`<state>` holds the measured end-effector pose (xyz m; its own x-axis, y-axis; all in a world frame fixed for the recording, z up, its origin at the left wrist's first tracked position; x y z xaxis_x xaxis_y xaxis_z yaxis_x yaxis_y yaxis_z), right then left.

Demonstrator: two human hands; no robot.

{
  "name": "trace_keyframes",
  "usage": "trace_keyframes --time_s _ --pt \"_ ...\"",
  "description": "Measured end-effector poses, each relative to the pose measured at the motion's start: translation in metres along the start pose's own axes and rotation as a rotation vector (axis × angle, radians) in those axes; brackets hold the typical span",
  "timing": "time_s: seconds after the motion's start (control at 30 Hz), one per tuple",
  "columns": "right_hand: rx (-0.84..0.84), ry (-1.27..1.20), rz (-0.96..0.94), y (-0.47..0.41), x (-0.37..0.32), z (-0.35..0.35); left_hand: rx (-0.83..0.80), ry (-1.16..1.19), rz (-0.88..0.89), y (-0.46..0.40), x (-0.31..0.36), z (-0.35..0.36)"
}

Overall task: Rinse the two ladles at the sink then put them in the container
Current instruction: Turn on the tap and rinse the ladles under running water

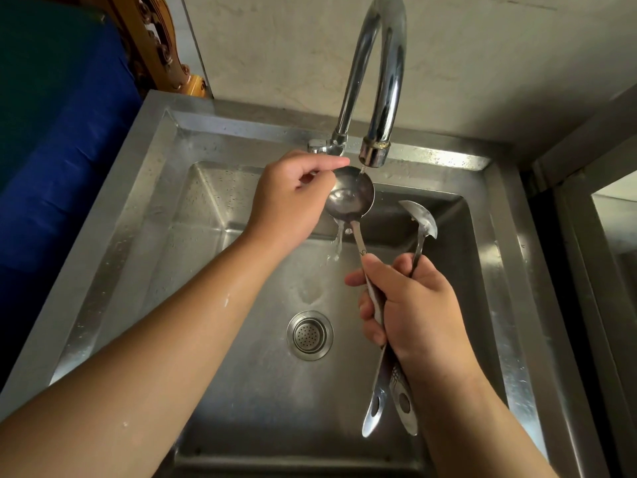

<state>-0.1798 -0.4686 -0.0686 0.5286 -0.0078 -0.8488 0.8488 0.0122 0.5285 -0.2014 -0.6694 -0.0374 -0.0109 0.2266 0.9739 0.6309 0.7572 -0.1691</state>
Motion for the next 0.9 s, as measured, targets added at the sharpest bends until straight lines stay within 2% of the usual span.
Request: trace_keyframes --time_s 0.33,0.43,0.6,0.8,0.9 --pt "0.024 0.026 -0.050 0.001 -0.003 -0.009 0.009 0.100 -0.068 0.008 -0.021 -0.002" --pt "0.037 0.042 -0.084 0.003 -0.002 -0.010 0.008 0.126 -0.161 0.017 -0.036 0.002" --pt "0.057 0.067 -0.147 0.005 0.000 -0.011 0.002 0.295 -0.435 0.030 -0.062 0.008" --pt "0.081 0.147 -0.222 0.002 -0.002 -0.008 -0.105 0.608 -0.655 0.046 -0.061 0.030" --pt "0.119 0.205 -0.274 -0.001 -0.006 -0.010 -0.238 0.707 -0.691 0.052 -0.051 0.040"
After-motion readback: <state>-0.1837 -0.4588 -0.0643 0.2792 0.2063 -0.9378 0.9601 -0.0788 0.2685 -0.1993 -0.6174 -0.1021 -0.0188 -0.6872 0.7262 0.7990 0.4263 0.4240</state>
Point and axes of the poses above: each hand's wrist, its own y-axis away from the middle knuckle, its own z-axis out of the palm, x = y × z, the point moved 10 cm from there along -y, towards the middle knuckle, and after that the axes turned 14 degrees about x, right-handed, at the moved point
